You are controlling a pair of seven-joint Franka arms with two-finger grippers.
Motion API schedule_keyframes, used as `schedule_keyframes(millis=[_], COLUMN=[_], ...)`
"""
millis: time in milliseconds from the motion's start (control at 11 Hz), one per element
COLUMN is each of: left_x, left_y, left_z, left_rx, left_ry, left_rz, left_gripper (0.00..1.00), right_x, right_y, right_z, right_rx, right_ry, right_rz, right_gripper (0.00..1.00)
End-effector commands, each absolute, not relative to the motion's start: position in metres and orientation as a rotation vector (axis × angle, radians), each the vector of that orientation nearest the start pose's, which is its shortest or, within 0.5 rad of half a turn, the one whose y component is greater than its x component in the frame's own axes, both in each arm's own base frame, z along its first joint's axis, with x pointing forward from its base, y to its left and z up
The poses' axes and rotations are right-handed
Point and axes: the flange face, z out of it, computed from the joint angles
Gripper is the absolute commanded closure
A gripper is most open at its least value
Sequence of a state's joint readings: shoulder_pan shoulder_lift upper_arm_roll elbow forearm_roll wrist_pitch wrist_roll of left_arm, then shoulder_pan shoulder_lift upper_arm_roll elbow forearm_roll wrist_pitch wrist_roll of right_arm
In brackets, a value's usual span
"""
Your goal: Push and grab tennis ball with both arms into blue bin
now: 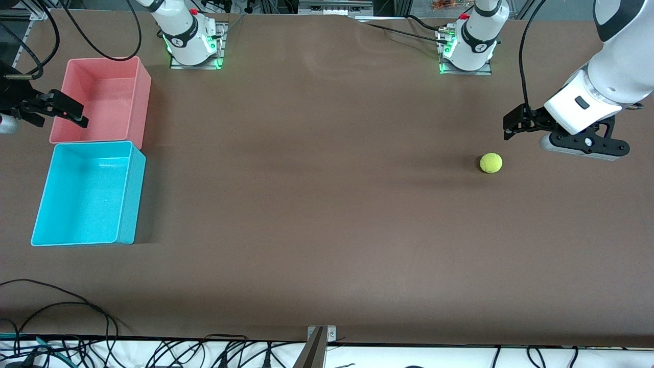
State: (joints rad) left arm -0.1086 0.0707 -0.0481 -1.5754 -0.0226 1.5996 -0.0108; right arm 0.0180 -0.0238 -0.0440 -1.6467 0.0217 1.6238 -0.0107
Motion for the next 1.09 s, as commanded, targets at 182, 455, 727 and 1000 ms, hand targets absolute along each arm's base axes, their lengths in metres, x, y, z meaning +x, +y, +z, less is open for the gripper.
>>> schedule_keyframes(millis=[182,455,727,1000], left_x=[0.5740,0.5755,0.5756,0.5750], left_y=[-0.0829,-0.0837,-0.0837,-0.0873], left_z=[0.5839,0.5810,0.5817,0.5810], left_rx=[-3.171,-3.159,-3.160,-3.161], left_ry=[0.228,0.235,0.231,0.235], left_rz=[0.077,0.083,0.081,0.084], left_gripper=[0.00,0.00,0.00,0.00], right_x=[0.5486,0.5484,0.5486,0.5486], right_y=[-0.0139,-0.0139,-0.0139,-0.0137], right_z=[0.6149,0.6147,0.6149,0.6149], right_rx=[-3.125,-3.125,-3.125,-3.124], right_ry=[0.025,0.025,0.025,0.027], right_rz=[-0.003,0.000,-0.003,-0.003], right_gripper=[0.00,0.00,0.00,0.00])
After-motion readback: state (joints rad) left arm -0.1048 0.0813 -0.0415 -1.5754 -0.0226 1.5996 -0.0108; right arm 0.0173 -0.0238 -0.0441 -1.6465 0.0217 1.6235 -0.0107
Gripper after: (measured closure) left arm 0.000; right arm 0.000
